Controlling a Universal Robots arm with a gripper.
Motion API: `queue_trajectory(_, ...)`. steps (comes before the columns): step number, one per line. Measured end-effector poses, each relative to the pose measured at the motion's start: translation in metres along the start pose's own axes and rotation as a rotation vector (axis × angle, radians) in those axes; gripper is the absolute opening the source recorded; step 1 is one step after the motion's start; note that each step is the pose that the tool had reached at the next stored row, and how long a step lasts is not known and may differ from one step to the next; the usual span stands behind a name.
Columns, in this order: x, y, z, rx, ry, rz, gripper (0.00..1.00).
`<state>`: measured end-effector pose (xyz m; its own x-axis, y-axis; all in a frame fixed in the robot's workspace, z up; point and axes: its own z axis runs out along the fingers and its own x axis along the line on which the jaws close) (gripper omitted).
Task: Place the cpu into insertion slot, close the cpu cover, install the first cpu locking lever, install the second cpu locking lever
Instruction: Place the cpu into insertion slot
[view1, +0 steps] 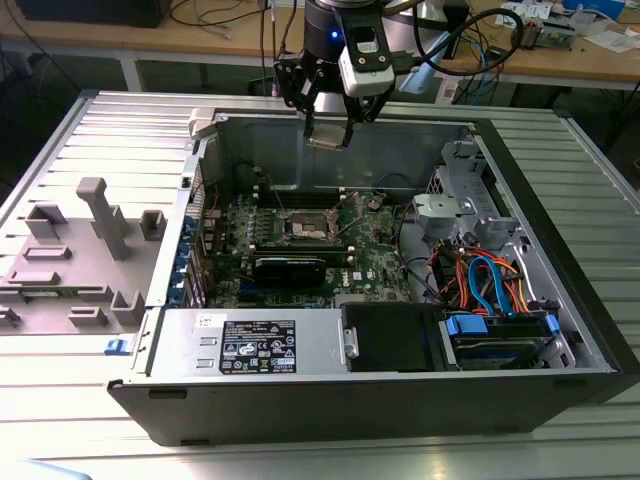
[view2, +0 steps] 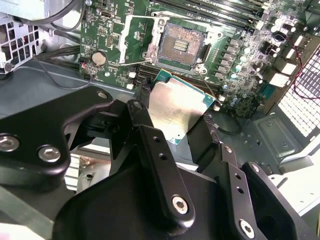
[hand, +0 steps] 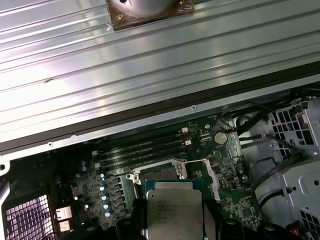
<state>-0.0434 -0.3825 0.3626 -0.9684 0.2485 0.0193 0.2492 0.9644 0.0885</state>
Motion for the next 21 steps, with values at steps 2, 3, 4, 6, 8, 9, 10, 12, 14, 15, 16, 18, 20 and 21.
queue_trajectory(2, 0.0, 0.0, 0.0, 0.0, -0.0003, 0.003, 0.55)
queue_trajectory(3, 0.0, 0.0, 0.0, -0.0001, -0.0005, 0.006, 0.55)
queue_trajectory(4, 0.0, 0.0, 0.0, -0.0002, -0.0007, 0.008, 0.55)
queue_trajectory(6, 0.0, 0.0, 0.0, -0.0003, -0.0012, 0.014, 0.55)
queue_trajectory(8, 0.0, 0.0, 0.0, -0.0003, -0.0016, 0.018, 0.55)
queue_trajectory(9, 0.0, 0.0, 0.0, -0.0004, -0.0019, 0.021, 0.55)
queue_trajectory(10, 0.0, 0.0, 0.0, -0.0005, -0.0021, 0.024, 0.55)
queue_trajectory(12, 0.0, 0.0, 0.0, -0.0005, -0.0025, 0.028, 0.55)
queue_trajectory(14, 0.0, 0.0, 0.0, -0.0007, -0.0029, 0.033, 0.55)
queue_trajectory(15, 0.0, 0.0, 0.0, -0.0007, -0.0031, 0.035, 0.55)
queue_trajectory(16, 0.0, 0.0, 0.0, -0.0007, -0.0032, 0.036, 0.55)
queue_trajectory(18, 0.0, 0.0, 0.0, -0.0008, -0.0036, 0.04, 0.55)
queue_trajectory(20, 0.0, 0.0, 0.0, -0.0009, -0.0038, 0.044, 0.55)
queue_trajectory(21, 0.0, 0.0, 0.0, -0.0009, -0.004, 0.045, 0.55)
